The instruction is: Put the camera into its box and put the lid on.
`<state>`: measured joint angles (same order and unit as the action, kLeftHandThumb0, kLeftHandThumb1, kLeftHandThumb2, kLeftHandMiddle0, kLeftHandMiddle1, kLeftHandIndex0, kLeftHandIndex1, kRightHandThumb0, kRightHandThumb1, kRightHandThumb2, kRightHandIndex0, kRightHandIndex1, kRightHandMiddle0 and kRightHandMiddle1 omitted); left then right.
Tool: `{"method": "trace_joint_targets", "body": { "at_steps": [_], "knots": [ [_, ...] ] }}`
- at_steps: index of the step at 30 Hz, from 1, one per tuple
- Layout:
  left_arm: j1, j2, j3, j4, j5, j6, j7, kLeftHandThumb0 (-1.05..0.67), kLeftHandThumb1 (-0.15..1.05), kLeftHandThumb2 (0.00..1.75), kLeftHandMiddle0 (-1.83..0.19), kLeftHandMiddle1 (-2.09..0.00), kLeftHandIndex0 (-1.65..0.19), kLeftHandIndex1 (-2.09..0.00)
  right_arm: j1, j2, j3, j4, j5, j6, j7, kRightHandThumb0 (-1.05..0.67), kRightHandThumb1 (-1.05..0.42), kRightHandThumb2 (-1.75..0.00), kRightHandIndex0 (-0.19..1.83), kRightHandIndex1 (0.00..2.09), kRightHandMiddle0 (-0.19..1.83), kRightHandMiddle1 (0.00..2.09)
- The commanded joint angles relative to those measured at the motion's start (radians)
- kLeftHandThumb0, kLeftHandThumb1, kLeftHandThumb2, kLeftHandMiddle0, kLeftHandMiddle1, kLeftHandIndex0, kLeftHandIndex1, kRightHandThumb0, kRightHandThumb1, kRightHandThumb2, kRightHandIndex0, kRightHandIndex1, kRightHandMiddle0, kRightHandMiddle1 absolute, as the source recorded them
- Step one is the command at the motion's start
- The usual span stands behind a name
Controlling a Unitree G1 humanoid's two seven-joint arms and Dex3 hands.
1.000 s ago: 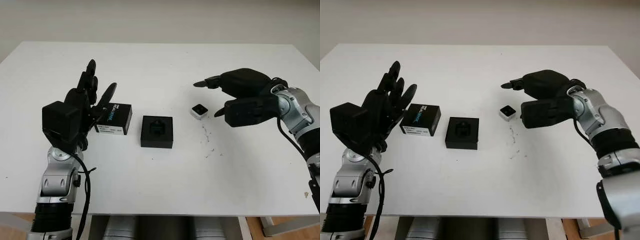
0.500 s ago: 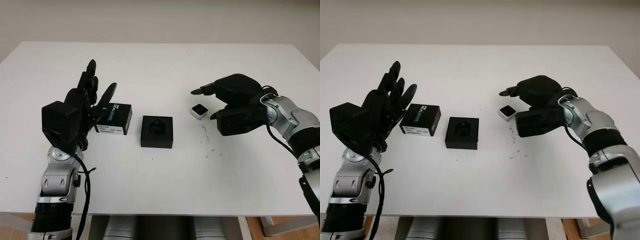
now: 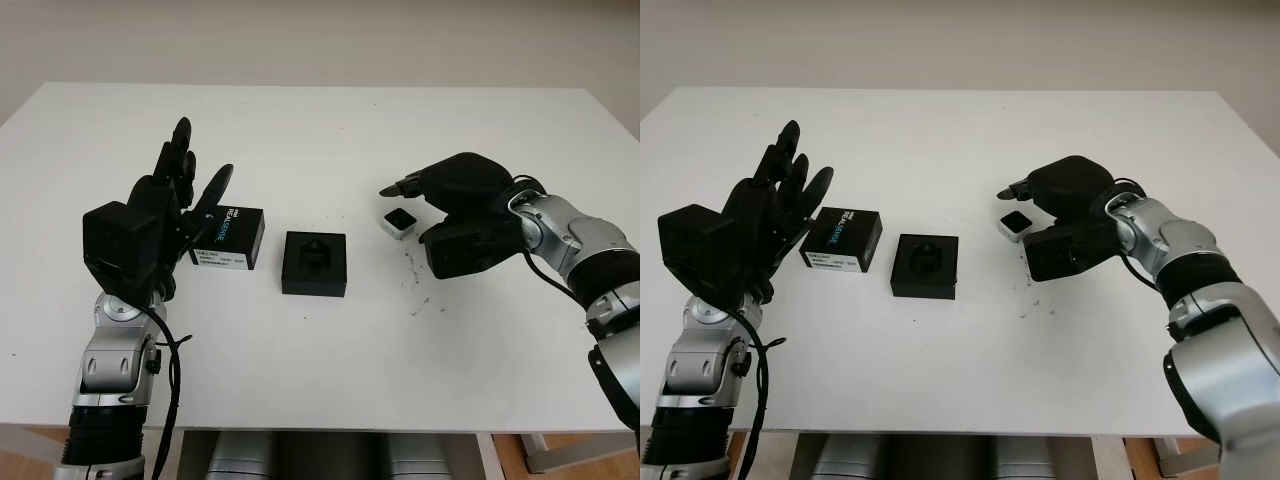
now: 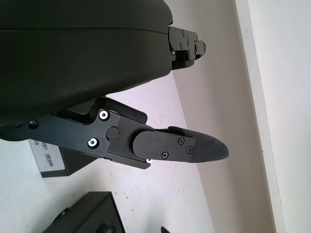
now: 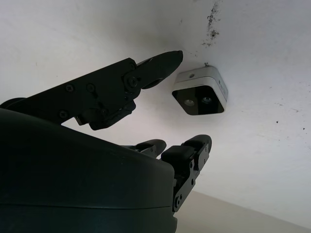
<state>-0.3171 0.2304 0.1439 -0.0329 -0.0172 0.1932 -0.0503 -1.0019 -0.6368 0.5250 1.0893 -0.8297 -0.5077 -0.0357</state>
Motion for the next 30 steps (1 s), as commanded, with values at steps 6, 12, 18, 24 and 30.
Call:
{"method": "trace_joint_targets", "body": {
  "at_steps": [6, 12, 18, 24, 30],
  "knots": [
    [0.007, 0.002, 0.005, -0.025, 0.003, 0.006, 0.010, -0.71, 1.05, 0.24, 0.02, -0.05, 0.03, -0.05, -0.024, 0.013, 0.006, 0.021, 0.005, -0.012, -0.017, -0.35, -0.85, -0.05, 0.43, 0.07, 0.54, 0.08],
    [0.007, 0.003, 0.001, -0.031, 0.003, 0.010, 0.007, -0.69, 1.05, 0.25, 0.02, -0.06, 0.04, -0.05, -0.019, 0.014, 0.007, 0.019, 0.009, -0.016, -0.022, -0.36, -0.86, -0.06, 0.44, 0.06, 0.56, 0.08],
    [0.008, 0.007, 0.000, -0.030, 0.014, 0.006, 0.008, -0.71, 1.05, 0.25, 0.01, -0.06, 0.03, -0.05, -0.013, 0.021, 0.002, 0.024, 0.024, -0.024, -0.026, -0.35, -0.85, -0.05, 0.45, 0.07, 0.59, 0.10],
    [0.008, 0.014, -0.004, -0.031, 0.038, 0.000, 0.008, -0.72, 1.05, 0.26, 0.01, -0.05, 0.03, -0.05, -0.015, 0.036, 0.005, 0.039, 0.027, -0.015, -0.022, -0.33, -0.86, -0.06, 0.45, 0.06, 0.60, 0.09],
    [0.005, 0.021, -0.009, -0.029, 0.055, 0.004, 0.001, -0.73, 1.05, 0.28, 0.01, -0.05, 0.02, -0.06, -0.015, 0.049, 0.012, 0.055, 0.023, -0.006, -0.027, -0.34, -0.87, -0.06, 0.47, 0.06, 0.62, 0.09]
  ]
}}
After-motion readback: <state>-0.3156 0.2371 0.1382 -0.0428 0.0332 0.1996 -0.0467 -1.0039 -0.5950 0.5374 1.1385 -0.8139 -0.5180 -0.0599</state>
